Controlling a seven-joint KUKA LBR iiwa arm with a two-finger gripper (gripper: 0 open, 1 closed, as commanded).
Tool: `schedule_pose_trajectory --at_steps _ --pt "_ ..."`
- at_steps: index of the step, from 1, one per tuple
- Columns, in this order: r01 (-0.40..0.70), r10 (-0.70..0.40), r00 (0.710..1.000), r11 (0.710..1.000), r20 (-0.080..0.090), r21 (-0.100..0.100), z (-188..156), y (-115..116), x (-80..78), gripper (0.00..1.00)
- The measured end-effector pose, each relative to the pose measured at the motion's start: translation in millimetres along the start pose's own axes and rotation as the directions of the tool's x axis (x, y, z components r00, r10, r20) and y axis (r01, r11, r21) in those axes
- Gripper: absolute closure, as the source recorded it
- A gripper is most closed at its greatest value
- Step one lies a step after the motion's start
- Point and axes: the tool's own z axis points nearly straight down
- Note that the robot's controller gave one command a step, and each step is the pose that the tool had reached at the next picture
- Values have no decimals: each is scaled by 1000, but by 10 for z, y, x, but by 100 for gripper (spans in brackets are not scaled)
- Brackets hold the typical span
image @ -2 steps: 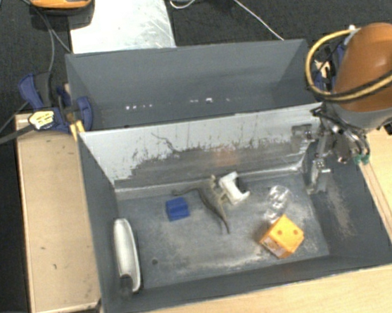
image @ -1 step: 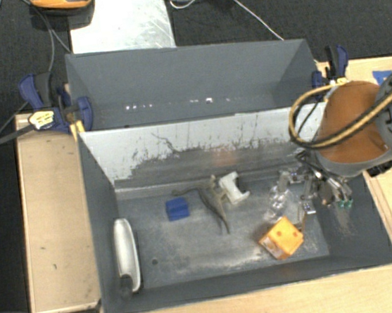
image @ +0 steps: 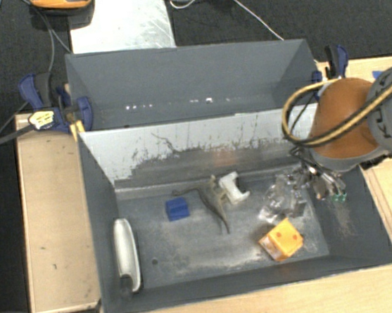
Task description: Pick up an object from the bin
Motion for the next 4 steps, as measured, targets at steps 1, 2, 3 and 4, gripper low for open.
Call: schedule_pose_trajectory --at_steps 1,2,3,4 --pt "3 -3 1000 1000 0 0 -1 0 -1 100" --pt "58 -58 998 998 12 3 -776 34 -95 100" --pt "-65 65 998 998 1 0 -1013 61 131 0" --pt "-63 63 998 998 1 0 -1013 61 131 0"
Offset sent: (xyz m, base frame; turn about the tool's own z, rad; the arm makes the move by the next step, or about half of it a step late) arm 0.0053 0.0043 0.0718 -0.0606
